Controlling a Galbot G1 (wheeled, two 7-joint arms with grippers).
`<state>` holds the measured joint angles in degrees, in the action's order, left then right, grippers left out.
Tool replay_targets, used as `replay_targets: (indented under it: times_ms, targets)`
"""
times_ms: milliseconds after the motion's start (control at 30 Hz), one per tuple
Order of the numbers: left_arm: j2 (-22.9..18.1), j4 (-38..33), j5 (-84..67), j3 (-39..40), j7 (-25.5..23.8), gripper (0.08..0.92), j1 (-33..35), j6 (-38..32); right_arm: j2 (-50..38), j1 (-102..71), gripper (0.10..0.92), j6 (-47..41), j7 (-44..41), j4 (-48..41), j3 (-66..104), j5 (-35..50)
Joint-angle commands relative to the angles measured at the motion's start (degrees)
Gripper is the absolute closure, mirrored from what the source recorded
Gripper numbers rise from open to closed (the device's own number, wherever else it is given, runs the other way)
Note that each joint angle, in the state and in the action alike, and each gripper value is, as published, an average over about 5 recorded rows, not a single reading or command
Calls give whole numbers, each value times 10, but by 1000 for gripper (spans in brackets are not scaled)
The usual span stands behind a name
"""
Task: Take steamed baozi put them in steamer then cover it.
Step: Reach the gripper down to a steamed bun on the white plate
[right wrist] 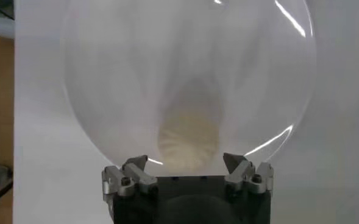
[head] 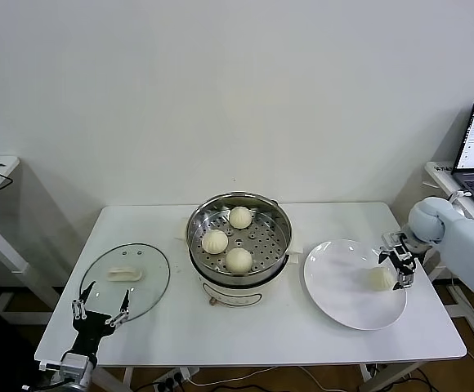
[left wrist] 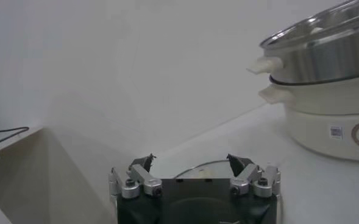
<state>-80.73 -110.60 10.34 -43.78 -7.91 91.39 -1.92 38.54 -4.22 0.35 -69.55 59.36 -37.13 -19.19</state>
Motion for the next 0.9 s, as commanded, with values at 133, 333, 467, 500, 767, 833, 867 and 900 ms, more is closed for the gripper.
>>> replay_targets:
  times_ms: [133,333,467,500,767,833,867,900]
  targets:
    - [-1,4,1,0,0,177,-1,0,26,-18,203,4,16,-26,17,-22]
    - [-1,6,1,-1,0,177,-2,0,32,-18,203,4,13,-28,16,-24]
    - [-1,7,1,0,0,177,-3,0,34,-18,215,4,11,-29,15,-27]
    - [-1,7,1,0,0,177,-3,0,35,-18,229,4,10,-30,15,-28]
    - [-2,9,1,0,0,177,-5,0,34,-16,331,5,6,-28,16,-27]
    - [-3,8,1,0,0,177,-5,0,30,-13,336,4,3,-25,15,-20]
    - [-3,8,1,1,1,177,-5,1,27,-11,337,3,1,-22,14,-14]
    - [-3,7,1,1,1,177,-5,1,22,-8,337,0,-3,-17,12,-4]
